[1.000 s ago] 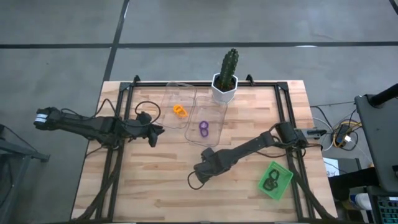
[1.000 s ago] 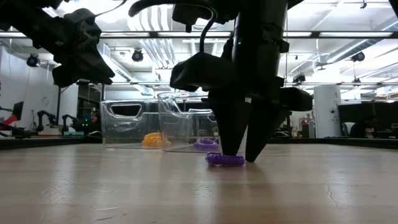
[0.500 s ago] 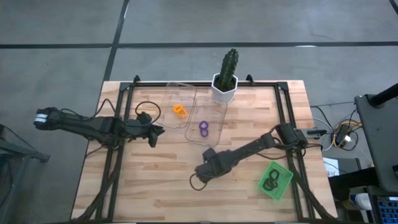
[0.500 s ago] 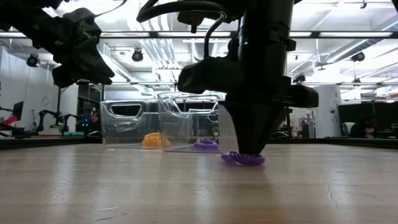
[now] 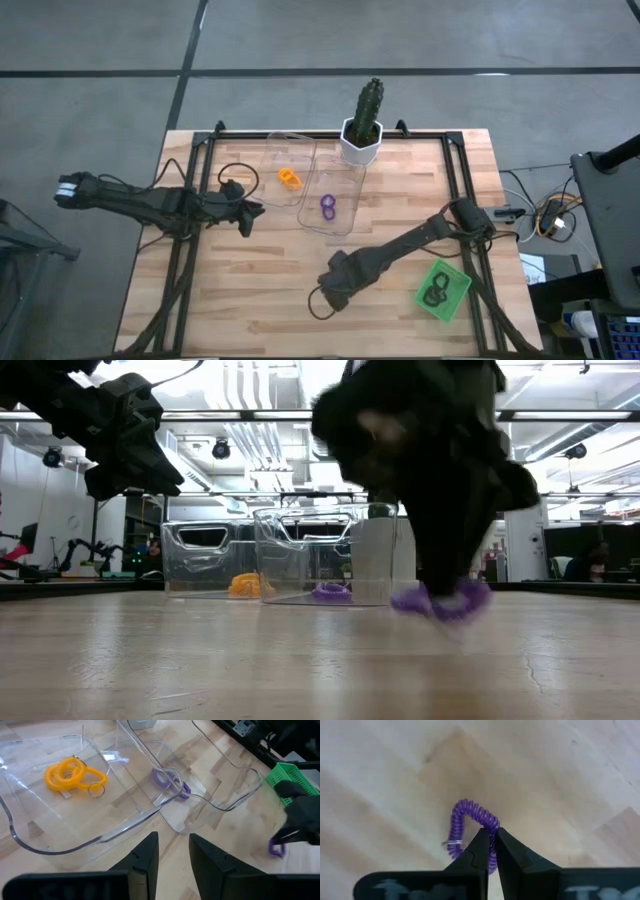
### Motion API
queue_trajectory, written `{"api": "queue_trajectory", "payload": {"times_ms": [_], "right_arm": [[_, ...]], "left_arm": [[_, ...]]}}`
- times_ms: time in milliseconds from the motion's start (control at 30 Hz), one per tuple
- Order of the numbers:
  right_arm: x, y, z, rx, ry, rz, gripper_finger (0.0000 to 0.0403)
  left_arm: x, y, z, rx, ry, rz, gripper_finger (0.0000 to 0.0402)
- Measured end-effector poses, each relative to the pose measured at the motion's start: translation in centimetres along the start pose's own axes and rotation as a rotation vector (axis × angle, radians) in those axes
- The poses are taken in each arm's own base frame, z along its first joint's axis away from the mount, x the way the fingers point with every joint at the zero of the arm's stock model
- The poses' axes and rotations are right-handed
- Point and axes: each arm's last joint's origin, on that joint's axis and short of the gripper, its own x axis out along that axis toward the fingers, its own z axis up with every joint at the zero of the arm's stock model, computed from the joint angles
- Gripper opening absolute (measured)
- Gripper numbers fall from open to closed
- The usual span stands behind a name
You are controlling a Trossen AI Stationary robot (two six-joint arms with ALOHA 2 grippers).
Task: Sort spring keychains
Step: Put the violet spring keychain into the right transparent bin
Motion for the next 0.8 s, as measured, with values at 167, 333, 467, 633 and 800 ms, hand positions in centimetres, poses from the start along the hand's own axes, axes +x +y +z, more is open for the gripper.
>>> {"api": "queue_trajectory", "payload": {"times_ms": [167, 333, 467, 633, 800], "right_arm": [[-2.0, 0.3, -0.5, -0.054, 0.044, 0.083, 0.0013], [-5.4, 0.4, -1.0, -0.184, 0.057, 0.222, 0.0013], [-8.7, 0.2, -1.1, -0.312, 0.026, 0.354, 0.0013], [-13.6, -0.3, -1.4, -0.474, -0.084, 0.55, 0.0013], [-18.2, -0.3, -1.4, -0.59, -0.293, 0.775, 0.0013]], "left_arm": [[0.0, 0.0, 0.0, 0.007, -0.001, 0.0, 0.0101], [0.0, 0.0, 0.0, 0.006, -0.002, -0.001, 0.0101], [0.0, 0.0, 0.0, 0.006, -0.002, -0.002, 0.0101], [0.0, 0.0, 0.0, 0.006, -0.002, -0.001, 0.0101], [0.2, 0.2, -0.3, 0.003, 0.007, 0.007, 0.0101]]}}
